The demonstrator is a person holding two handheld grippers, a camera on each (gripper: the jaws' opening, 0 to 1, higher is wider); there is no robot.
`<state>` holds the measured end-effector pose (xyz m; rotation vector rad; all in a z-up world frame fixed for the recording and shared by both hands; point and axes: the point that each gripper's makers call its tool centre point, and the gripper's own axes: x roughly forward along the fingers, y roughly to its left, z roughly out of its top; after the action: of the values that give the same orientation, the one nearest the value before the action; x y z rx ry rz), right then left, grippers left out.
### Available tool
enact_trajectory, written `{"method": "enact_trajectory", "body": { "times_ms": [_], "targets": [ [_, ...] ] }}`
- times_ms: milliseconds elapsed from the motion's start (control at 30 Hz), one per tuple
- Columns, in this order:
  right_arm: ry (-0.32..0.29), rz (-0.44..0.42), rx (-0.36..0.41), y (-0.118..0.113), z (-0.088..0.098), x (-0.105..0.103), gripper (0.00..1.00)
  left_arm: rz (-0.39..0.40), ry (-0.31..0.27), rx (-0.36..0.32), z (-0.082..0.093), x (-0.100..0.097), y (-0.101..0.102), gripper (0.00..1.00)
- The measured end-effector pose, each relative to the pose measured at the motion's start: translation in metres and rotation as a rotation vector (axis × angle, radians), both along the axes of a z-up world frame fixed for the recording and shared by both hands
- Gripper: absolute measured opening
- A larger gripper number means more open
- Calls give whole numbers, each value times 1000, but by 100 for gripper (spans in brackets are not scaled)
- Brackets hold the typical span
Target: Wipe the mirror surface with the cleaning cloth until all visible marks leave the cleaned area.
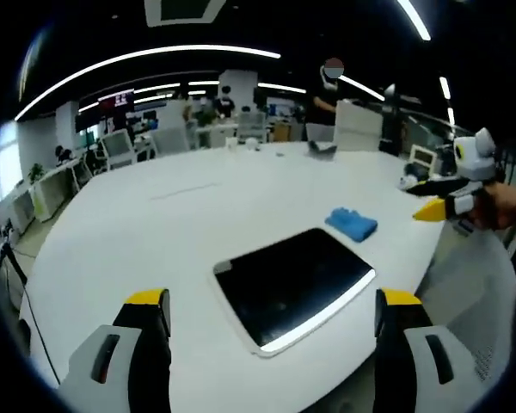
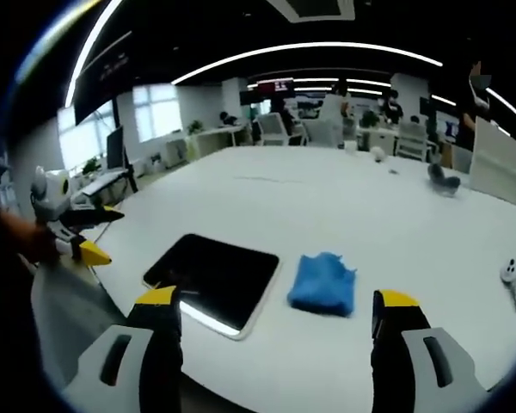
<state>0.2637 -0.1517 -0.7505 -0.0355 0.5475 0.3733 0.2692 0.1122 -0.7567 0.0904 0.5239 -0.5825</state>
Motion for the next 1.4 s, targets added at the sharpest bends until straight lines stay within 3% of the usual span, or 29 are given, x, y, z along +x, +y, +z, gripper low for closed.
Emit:
{"method": "enact_trajectory", "body": {
  "times_ms": [267,467,900,1400],
  "targets": [
    [19,-12,-6,2,-5,1,91,-11,7,-45,3,-2,-6,99],
    [2,-3,-35,2,-3,0,91,-10,14,-35,0,-2,-4,99],
    [3,-20,-4,1,-2,1,91,32,24,-62,1,1,2,99],
    [16,-29,13,1,-3,0,88,39,27,-45,-1,1,4,99]
  ]
}}
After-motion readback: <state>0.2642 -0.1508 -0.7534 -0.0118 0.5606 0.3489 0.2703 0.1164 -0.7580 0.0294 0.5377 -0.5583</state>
